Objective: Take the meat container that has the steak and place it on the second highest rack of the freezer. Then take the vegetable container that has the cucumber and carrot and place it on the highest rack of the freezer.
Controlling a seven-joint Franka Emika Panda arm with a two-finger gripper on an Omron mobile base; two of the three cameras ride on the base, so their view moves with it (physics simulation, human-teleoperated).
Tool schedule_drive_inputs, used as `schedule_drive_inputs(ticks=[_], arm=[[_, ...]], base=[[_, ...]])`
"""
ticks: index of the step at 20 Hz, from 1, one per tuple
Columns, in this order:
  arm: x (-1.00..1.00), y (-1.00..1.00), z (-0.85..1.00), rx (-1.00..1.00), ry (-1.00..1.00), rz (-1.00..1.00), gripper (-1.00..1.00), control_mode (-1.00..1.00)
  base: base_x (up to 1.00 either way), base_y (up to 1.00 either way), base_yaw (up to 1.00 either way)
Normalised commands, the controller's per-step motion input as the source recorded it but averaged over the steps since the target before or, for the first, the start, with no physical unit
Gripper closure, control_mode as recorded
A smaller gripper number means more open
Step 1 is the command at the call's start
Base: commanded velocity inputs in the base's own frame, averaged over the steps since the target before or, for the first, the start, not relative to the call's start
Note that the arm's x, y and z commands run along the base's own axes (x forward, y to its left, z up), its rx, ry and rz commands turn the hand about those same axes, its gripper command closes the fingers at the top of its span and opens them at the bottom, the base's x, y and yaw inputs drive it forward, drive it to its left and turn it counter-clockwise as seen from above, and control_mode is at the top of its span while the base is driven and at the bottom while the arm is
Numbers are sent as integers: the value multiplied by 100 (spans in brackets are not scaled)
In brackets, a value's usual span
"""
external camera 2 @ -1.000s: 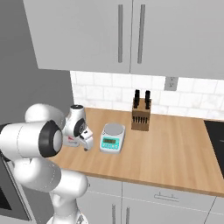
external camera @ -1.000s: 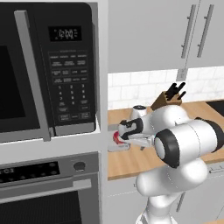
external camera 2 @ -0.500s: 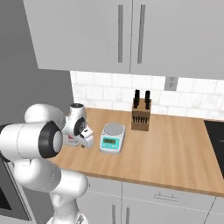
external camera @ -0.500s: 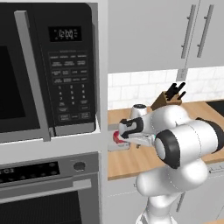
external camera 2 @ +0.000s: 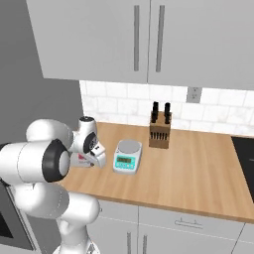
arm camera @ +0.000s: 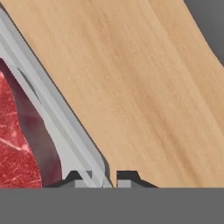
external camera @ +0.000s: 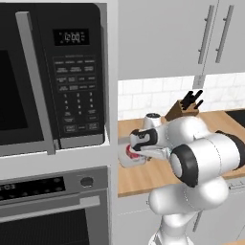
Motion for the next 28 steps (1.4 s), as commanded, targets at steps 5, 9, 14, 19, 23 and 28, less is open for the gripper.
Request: schedule_drive_inputs(ticks=[5, 9, 14, 19, 23, 28], arm=[[-93, -7, 69, 2, -23, -8, 100, -100], [-100, -24, 99, 10, -21, -17, 100, -100], [-100, -13, 99, 10, -5, -19, 100, -100], [-80, -4, 65, 4, 0, -11, 100, 100], [0, 0, 0, 0, 0, 0, 100, 100], [0, 0, 0, 0, 0, 0, 100, 100]], base=[[0, 0, 0], [0, 0, 0], [0, 0, 0], [-20, -4, -2], [-100, -34, -6], [-100, 25, 15]])
